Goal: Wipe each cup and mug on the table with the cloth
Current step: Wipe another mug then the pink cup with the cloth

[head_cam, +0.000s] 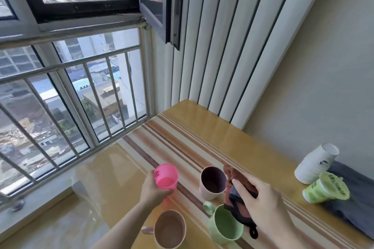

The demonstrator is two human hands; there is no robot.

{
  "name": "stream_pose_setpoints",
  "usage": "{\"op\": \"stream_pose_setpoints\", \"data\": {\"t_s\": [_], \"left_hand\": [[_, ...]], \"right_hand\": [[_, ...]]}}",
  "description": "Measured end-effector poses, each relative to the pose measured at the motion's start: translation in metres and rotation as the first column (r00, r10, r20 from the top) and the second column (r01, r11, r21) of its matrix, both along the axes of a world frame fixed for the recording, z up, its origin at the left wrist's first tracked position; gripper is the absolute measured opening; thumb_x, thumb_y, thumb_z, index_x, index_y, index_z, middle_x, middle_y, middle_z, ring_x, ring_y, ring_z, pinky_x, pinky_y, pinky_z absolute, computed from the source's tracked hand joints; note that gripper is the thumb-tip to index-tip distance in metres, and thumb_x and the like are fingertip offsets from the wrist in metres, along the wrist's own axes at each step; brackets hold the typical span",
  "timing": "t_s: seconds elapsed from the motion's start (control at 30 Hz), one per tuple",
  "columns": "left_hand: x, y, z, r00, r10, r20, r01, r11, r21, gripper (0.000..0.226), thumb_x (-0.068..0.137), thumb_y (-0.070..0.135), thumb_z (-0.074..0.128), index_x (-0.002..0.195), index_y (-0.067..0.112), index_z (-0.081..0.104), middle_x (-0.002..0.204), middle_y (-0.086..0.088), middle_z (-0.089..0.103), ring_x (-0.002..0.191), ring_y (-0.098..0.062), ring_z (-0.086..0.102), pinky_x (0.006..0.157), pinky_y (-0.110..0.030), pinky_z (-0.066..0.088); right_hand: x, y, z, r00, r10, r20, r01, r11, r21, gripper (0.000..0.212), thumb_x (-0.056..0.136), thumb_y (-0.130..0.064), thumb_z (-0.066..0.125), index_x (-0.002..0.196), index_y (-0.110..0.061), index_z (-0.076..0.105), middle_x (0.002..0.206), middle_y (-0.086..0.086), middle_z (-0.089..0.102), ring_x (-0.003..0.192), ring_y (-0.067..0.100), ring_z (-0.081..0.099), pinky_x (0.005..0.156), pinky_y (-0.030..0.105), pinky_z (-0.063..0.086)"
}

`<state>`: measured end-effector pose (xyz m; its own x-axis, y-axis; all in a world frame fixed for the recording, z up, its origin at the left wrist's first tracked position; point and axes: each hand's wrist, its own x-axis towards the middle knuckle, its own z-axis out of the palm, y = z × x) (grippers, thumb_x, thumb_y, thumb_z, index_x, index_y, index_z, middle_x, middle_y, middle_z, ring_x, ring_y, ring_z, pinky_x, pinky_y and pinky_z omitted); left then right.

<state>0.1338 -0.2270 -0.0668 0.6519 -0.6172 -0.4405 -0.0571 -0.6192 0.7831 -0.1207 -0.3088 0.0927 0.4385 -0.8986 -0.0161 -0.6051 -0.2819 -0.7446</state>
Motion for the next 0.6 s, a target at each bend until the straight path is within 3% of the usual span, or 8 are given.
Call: {"op": "stream_pose_setpoints", "data": {"t_s": [0.07, 0.17, 0.23, 0.3, 0.37, 0.47, 0.53, 0.6], "left_hand": [[0.0, -0.001, 0.019, 0.998, 0.042, -0.046, -0.045, 0.997, -0.062, 0.089, 0.064, 0.009, 0.091, 0.139, 0.01, 0.042, 0.142, -0.01, 0.052, 0.123, -0.033, 0.057, 0.097, -0.048, 0.057], [-0.003, 0.003, 0.077, 0.99, 0.053, -0.134, -0.08, 0.976, -0.205, 0.085, 0.068, 0.012, 0.091, 0.137, 0.01, 0.041, 0.127, -0.005, 0.055, 0.114, -0.024, 0.057, 0.089, -0.036, 0.054], [-0.01, 0.012, 0.131, 0.977, -0.015, -0.215, -0.06, 0.939, -0.338, 0.076, 0.072, 0.018, 0.087, 0.134, 0.01, 0.044, 0.117, -0.001, 0.06, 0.107, -0.018, 0.061, 0.089, -0.035, 0.053], [-0.023, 0.027, 0.19, 0.942, -0.126, -0.312, -0.024, 0.899, -0.437, 0.072, 0.072, 0.028, 0.081, 0.134, 0.014, 0.048, 0.119, -0.005, 0.065, 0.11, -0.022, 0.064, 0.094, -0.041, 0.057], [-0.04, 0.043, 0.244, 0.908, -0.236, -0.346, 0.036, 0.867, -0.496, 0.059, 0.077, 0.041, 0.08, 0.126, 0.023, 0.051, 0.12, -0.006, 0.068, 0.114, -0.025, 0.066, 0.096, -0.044, 0.058], [-0.068, 0.057, 0.307, 0.907, -0.334, -0.257, 0.148, 0.824, -0.548, 0.057, 0.077, 0.055, 0.068, 0.125, 0.026, 0.054, 0.118, -0.005, 0.07, 0.109, -0.022, 0.071, 0.091, -0.04, 0.062], [-0.085, 0.059, 0.337, 0.913, -0.321, -0.25, 0.138, 0.822, -0.553, 0.066, 0.08, 0.06, 0.063, 0.131, 0.021, 0.049, 0.118, -0.009, 0.067, 0.106, -0.024, 0.071, 0.087, -0.04, 0.063], [-0.1, 0.06, 0.359, 0.934, -0.297, -0.198, 0.144, 0.822, -0.55, 0.061, 0.084, 0.063, 0.06, 0.124, 0.018, 0.051, 0.115, -0.013, 0.068, 0.104, -0.026, 0.071, 0.091, -0.044, 0.061]], "right_hand": [[-0.002, 0.002, 0.009, 0.999, -0.023, 0.043, 0.023, 1.0, 0.008, 0.021, 0.091, -0.034, 0.064, 0.108, -0.043, 0.07, 0.085, -0.053, 0.06, 0.083, -0.032, 0.054, 0.064, -0.006, 0.039], [-0.004, 0.007, 0.035, 0.988, -0.033, 0.151, 0.032, 0.999, 0.013, 0.019, 0.092, -0.033, 0.061, 0.099, -0.051, 0.062, 0.075, -0.054, 0.058, 0.079, -0.029, 0.057, 0.063, -0.004, 0.041], [-0.003, 0.013, 0.06, 0.96, -0.057, 0.274, 0.056, 0.998, 0.013, 0.018, 0.093, -0.034, 0.059, 0.095, -0.052, 0.06, 0.073, -0.049, 0.062, 0.08, -0.019, 0.063, 0.062, 0.003, 0.044], [-0.002, 0.025, 0.088, 0.903, -0.082, 0.422, 0.092, 0.996, -0.004, 0.016, 0.092, -0.035, 0.058, 0.093, -0.05, 0.062, 0.077, -0.045, 0.066, 0.087, -0.017, 0.064, 0.064, 0.001, 0.044], [0.0, 0.042, 0.113, 0.82, -0.066, 0.568, 0.117, 0.992, -0.054, 0.013, 0.091, -0.041, 0.058, 0.099, -0.047, 0.065, 0.091, -0.038, 0.07, 0.1, -0.014, 0.062, 0.072, -0.004, 0.043], [0.008, 0.073, 0.14, 0.74, 0.063, 0.67, 0.099, 0.975, -0.201, 0.035, 0.087, -0.052, 0.054, 0.117, -0.04, 0.066, 0.119, -0.018, 0.071, 0.117, 0.0, 0.062, 0.097, 0.014, 0.046], [0.017, 0.093, 0.15, 0.749, 0.17, 0.641, 0.055, 0.947, -0.316, 0.041, 0.091, -0.046, 0.05, 0.129, -0.037, 0.06, 0.139, -0.015, 0.058, 0.134, 0.003, 0.049, 0.108, 0.021, 0.04], [0.025, 0.109, 0.156, 0.793, 0.213, 0.571, 0.052, 0.91, -0.412, 0.041, 0.097, -0.044, 0.048, 0.137, -0.039, 0.052, 0.153, -0.018, 0.041, 0.144, 0.002, 0.034, 0.112, 0.017, 0.032]]}}
